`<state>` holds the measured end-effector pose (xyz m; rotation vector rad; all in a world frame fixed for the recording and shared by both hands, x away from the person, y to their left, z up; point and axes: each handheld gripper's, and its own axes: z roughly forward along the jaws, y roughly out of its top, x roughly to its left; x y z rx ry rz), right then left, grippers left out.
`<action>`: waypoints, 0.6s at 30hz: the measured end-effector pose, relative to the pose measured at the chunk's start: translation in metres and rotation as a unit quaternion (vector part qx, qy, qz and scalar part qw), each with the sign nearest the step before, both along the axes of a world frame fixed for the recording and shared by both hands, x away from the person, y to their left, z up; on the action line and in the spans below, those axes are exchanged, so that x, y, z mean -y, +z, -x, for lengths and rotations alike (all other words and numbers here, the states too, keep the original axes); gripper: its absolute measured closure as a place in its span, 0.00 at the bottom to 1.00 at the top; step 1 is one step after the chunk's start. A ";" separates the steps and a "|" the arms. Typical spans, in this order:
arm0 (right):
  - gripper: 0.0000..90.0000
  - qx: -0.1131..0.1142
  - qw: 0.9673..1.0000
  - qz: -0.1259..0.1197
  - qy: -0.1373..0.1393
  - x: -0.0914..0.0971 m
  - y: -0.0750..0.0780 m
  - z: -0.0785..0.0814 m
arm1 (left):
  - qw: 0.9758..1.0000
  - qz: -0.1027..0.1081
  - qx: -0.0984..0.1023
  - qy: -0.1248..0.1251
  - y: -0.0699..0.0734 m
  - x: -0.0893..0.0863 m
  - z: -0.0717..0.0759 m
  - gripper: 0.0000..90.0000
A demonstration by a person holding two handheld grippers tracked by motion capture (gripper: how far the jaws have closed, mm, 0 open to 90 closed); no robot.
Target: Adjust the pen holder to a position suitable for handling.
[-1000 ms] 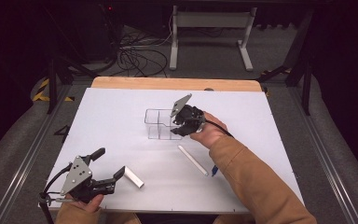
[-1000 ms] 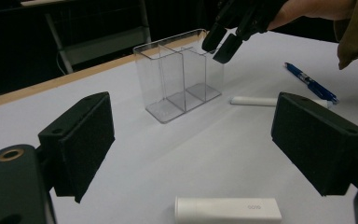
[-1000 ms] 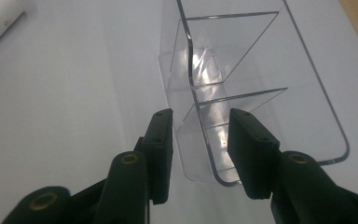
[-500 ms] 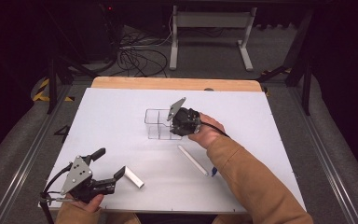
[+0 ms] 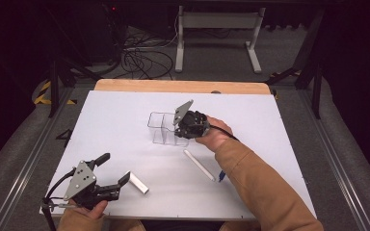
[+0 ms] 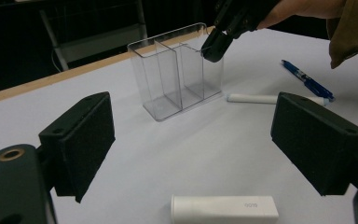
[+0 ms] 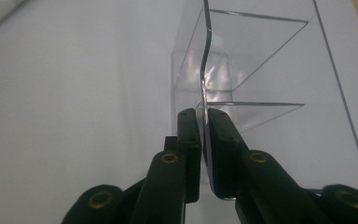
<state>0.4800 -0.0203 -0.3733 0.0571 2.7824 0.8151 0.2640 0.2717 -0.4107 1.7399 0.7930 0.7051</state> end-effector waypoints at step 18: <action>0.99 -0.037 0.999 -0.021 0.026 0.040 0.013 -0.012 | 1.000 -0.001 -0.001 -0.002 0.000 0.002 0.000 0.16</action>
